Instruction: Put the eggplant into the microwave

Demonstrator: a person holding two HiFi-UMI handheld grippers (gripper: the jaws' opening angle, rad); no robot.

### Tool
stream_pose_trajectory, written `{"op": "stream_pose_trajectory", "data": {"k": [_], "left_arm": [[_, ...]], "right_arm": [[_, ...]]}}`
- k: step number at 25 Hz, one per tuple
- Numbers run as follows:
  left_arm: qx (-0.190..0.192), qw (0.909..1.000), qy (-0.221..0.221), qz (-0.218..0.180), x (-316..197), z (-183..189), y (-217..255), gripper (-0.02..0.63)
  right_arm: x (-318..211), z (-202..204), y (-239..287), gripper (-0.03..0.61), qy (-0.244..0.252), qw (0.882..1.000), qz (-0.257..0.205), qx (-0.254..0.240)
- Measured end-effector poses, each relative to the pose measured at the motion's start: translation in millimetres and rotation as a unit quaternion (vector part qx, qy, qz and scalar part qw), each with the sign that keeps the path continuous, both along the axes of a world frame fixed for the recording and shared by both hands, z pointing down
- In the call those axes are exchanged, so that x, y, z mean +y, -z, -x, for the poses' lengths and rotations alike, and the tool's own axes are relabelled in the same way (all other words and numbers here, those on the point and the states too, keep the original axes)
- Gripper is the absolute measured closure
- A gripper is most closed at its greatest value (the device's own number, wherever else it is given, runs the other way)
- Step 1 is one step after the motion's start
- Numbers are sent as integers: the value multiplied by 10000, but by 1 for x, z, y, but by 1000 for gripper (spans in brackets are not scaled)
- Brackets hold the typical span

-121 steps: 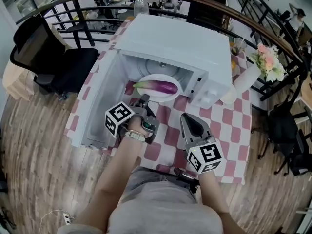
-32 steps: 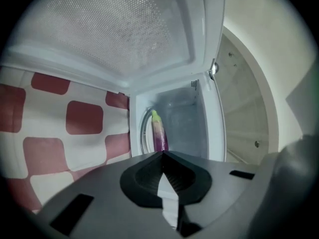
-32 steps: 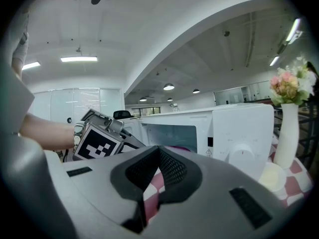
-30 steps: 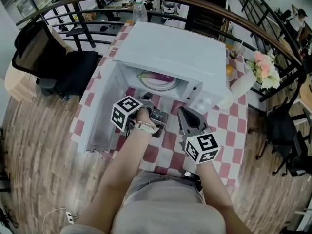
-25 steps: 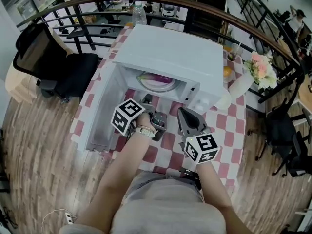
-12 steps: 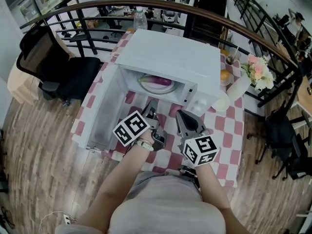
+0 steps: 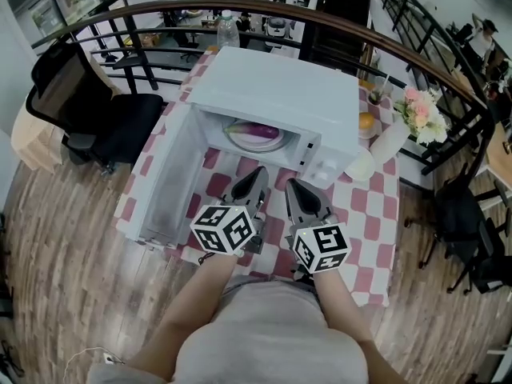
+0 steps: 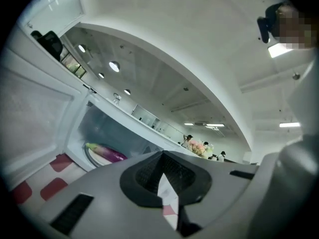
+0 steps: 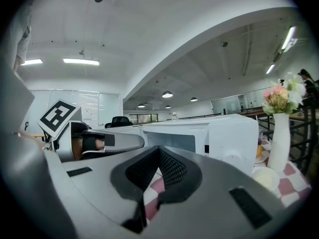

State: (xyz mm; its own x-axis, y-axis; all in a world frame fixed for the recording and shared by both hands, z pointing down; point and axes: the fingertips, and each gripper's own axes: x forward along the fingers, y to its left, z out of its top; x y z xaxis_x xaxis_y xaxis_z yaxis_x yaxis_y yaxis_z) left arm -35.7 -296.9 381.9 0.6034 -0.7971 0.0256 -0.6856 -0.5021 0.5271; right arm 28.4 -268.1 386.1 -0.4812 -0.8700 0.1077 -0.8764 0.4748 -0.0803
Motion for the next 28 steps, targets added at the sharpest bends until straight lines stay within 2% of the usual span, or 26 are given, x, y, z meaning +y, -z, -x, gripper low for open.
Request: {"op": "stream_pose_trajectory", "data": {"k": [5,12,21,28], "left_arm": [[-492,9978,-170,-422,8,-12,4,611],[-1155,9893,-326,-833,17,-25,1,611],[-1370,9855,-309,-957,19,-24,2,611],[-1436,9846,-325,-941,21,-24,0,611]], "right_arm": [[4,-2,-3,554,-55,10000,-53,-7],[6,0,-2,554,-57,9997,-208,132],[5,-8,-3,554,-192,9996,-202,68],[8,-3,-3,554,-103,9992,-296,236]]}}
